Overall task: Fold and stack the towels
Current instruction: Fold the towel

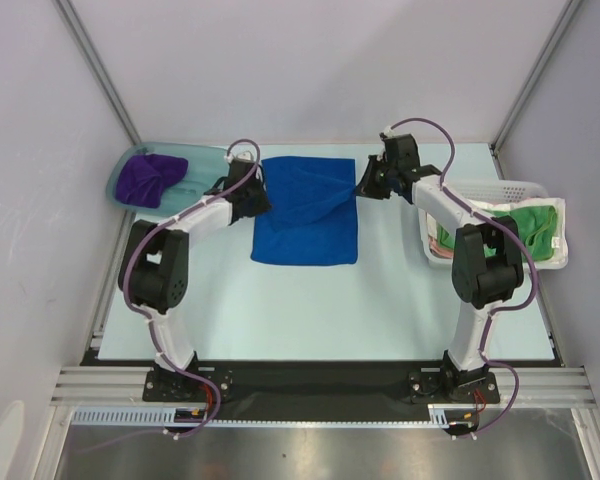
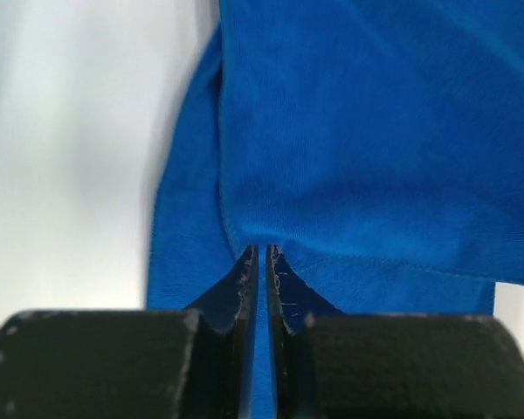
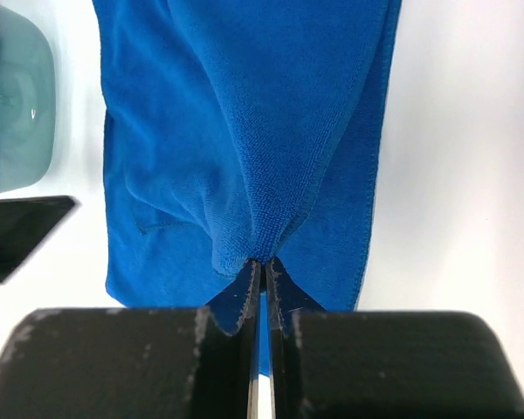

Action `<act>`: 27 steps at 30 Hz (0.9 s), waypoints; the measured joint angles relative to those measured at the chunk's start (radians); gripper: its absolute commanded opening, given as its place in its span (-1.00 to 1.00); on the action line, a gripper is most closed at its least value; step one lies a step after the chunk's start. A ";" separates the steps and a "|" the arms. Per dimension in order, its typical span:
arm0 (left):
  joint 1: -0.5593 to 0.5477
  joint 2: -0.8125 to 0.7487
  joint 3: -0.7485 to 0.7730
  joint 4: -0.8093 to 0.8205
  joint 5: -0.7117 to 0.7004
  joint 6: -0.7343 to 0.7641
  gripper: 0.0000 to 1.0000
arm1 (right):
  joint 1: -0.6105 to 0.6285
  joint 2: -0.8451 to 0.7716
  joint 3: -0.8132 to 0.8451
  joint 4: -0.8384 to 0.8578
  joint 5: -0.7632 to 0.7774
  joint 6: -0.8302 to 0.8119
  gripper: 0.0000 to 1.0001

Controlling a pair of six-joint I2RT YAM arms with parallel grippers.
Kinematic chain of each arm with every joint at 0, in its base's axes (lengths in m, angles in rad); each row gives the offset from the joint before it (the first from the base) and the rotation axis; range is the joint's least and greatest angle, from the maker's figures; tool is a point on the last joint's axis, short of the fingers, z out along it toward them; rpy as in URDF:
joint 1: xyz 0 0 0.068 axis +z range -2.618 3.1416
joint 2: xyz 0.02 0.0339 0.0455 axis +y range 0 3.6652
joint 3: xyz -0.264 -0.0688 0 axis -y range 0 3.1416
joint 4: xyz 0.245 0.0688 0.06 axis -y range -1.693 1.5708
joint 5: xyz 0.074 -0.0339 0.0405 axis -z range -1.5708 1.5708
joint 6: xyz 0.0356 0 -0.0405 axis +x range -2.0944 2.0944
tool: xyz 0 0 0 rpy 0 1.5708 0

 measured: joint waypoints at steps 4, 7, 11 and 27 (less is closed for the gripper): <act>-0.019 0.066 0.000 -0.013 0.008 -0.046 -0.65 | 0.000 0.000 0.000 0.002 0.000 0.000 -1.00; -0.033 0.094 0.000 -0.025 0.007 -0.079 -0.60 | 0.000 0.004 -0.001 0.005 -0.002 0.000 -1.00; -0.038 0.105 0.000 -0.026 0.006 -0.118 -0.47 | 0.000 0.010 -0.008 0.006 -0.003 0.000 -1.00; -0.038 0.105 -0.024 -0.035 -0.038 -0.176 -0.41 | 0.000 0.010 -0.015 0.013 -0.010 0.001 -1.00</act>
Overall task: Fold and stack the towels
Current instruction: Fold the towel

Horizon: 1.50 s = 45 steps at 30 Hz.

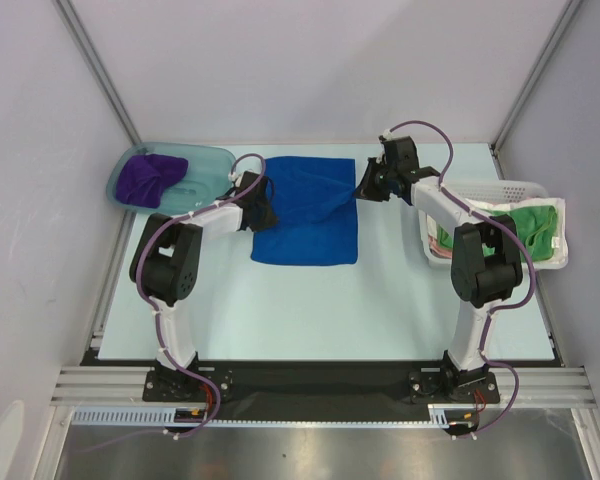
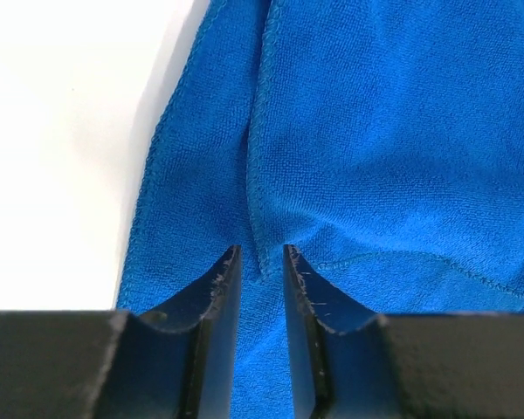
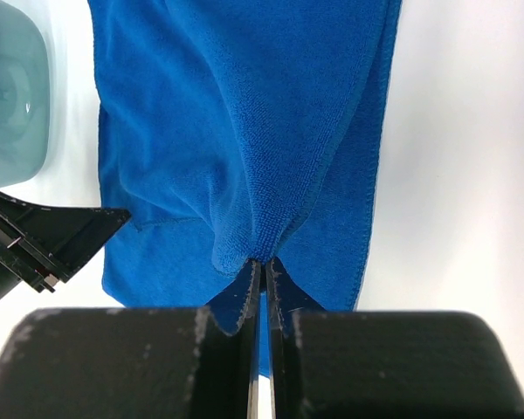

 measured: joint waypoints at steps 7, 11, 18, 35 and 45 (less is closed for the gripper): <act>0.000 0.018 0.000 0.009 0.002 -0.006 -0.49 | 0.000 0.003 0.000 0.005 -0.001 0.000 -1.00; 0.000 0.024 0.000 0.014 0.003 -0.006 -0.49 | 0.000 0.008 0.000 0.006 -0.004 0.000 -1.00; 0.000 0.026 0.000 0.021 0.010 -0.006 -0.63 | 0.000 0.015 0.000 0.006 -0.006 0.000 -1.00; 0.000 0.027 0.011 0.015 0.018 -0.005 -0.57 | 0.000 0.016 0.000 0.006 -0.006 0.000 -1.00; -0.001 0.027 0.025 0.005 0.019 -0.005 -0.61 | 0.000 0.016 0.000 0.006 -0.006 0.000 -1.00</act>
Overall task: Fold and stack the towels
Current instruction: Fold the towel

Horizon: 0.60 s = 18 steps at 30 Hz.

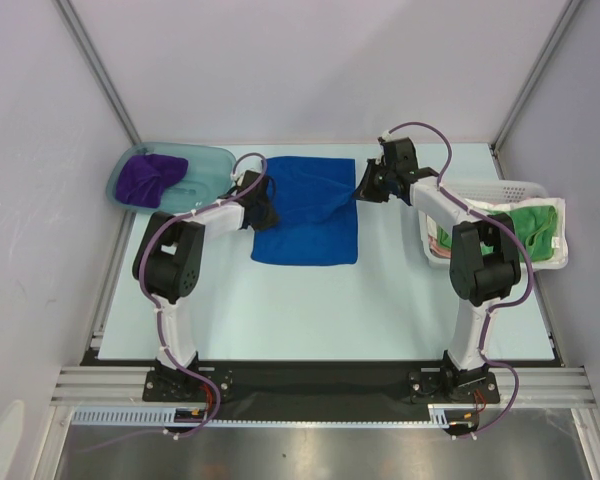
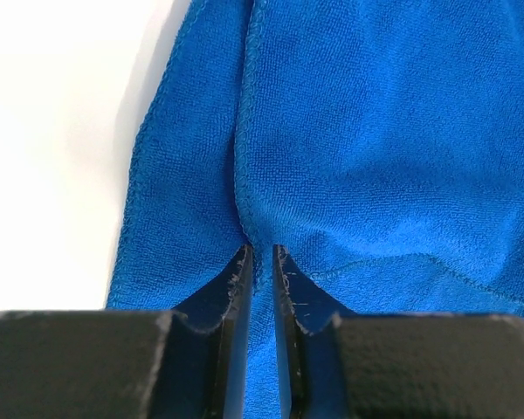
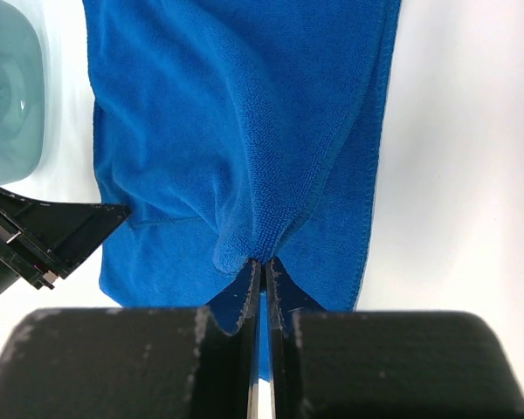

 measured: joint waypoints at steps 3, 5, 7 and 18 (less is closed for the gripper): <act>-0.001 0.000 0.000 -0.001 0.000 0.000 -0.63 | 0.000 0.000 0.000 0.000 0.000 0.000 -1.00; -0.001 0.000 0.000 -0.001 0.000 0.000 -0.66 | 0.000 0.000 0.000 0.000 0.000 0.000 -1.00; -0.001 0.000 0.000 -0.001 0.000 0.000 -0.71 | 0.000 0.000 0.000 0.000 0.000 0.000 -1.00; -0.001 0.000 0.008 -0.008 0.001 0.008 -0.78 | -0.002 0.000 0.000 0.000 0.000 0.000 -1.00</act>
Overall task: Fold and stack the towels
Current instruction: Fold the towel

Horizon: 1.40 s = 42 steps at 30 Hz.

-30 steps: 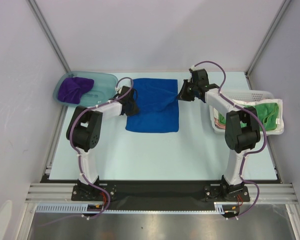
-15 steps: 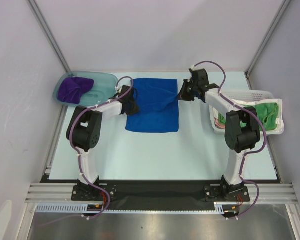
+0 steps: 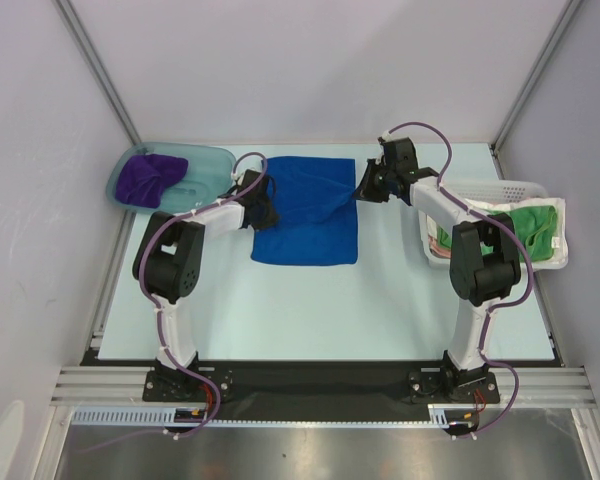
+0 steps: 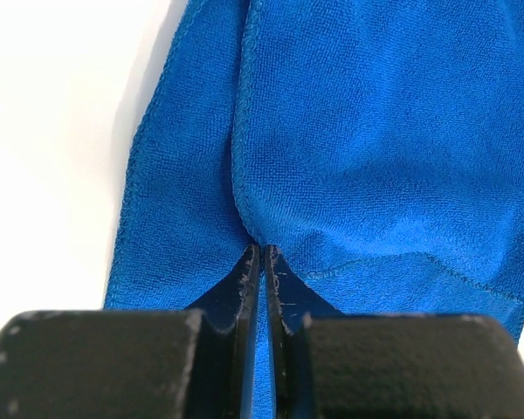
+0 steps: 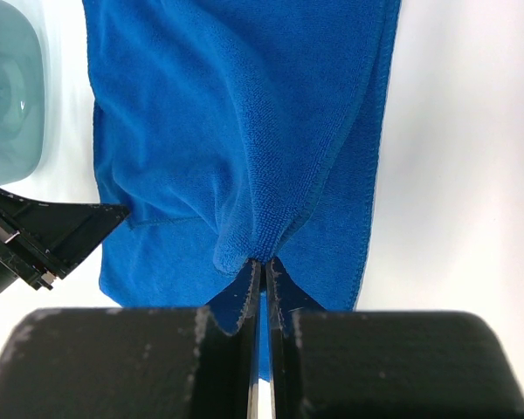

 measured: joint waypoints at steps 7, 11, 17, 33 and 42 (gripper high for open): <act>0.000 0.000 0.000 -0.001 0.000 0.002 -0.96 | -0.001 0.000 -0.001 0.000 0.000 0.000 -1.00; -0.001 0.000 0.005 -0.010 -0.002 0.010 -0.99 | -0.003 0.000 -0.008 0.000 0.000 0.000 -1.00; -0.001 0.000 0.015 -0.022 -0.003 0.018 -0.99 | -0.008 0.000 -0.010 0.000 0.000 0.000 -1.00; -0.001 -0.106 0.015 -0.052 -0.064 0.026 -0.99 | -0.013 0.000 -0.037 -0.004 0.005 -0.002 -1.00; 0.006 -0.196 0.012 -0.067 -0.087 0.027 -1.00 | -0.006 -0.043 -0.092 -0.017 0.031 -0.005 -1.00</act>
